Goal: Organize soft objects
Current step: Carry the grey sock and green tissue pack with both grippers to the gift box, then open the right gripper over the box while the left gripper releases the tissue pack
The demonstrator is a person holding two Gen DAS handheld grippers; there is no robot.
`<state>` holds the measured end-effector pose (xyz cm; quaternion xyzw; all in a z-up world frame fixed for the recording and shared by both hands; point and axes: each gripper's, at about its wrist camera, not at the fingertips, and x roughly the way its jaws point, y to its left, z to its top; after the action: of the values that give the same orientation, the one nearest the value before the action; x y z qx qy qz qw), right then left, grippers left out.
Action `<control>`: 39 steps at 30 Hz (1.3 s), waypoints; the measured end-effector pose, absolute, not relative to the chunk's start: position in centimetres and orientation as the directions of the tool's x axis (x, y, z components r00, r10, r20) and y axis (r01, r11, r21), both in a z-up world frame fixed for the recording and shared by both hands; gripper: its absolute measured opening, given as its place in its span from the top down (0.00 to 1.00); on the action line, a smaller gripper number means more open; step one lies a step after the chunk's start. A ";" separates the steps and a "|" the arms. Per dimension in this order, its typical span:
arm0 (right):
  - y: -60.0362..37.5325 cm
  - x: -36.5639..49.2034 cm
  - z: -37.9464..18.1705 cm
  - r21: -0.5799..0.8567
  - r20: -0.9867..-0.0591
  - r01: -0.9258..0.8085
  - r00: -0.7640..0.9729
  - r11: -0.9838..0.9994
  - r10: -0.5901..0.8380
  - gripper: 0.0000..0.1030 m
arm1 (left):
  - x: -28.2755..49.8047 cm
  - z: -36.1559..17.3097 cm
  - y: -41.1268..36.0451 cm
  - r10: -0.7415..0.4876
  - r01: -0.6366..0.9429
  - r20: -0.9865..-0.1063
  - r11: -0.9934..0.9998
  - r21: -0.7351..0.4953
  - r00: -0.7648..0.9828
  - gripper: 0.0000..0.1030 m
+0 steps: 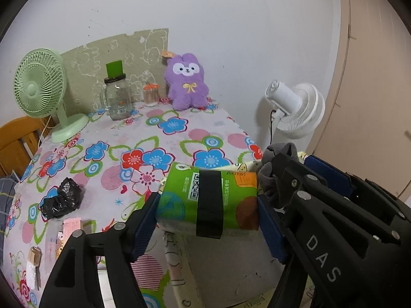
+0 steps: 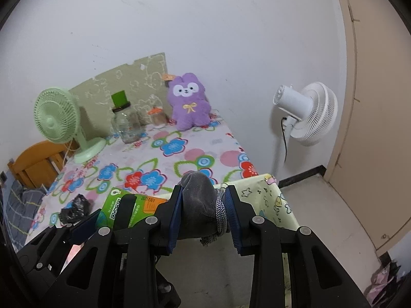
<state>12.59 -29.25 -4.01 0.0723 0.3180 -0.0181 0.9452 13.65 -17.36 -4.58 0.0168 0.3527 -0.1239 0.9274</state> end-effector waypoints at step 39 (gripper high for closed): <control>-27.1 9.1 -0.9 0.124 -0.555 0.063 0.832 0.990 0.017 0.15 | 9.7 -1.2 -15.2 -0.230 0.267 -0.596 0.963 -0.026 0.770 0.08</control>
<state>9.08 -27.10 -0.94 0.0685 0.2897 -0.0120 0.9546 9.73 -15.18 -1.17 0.0298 0.3125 -0.1320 0.9402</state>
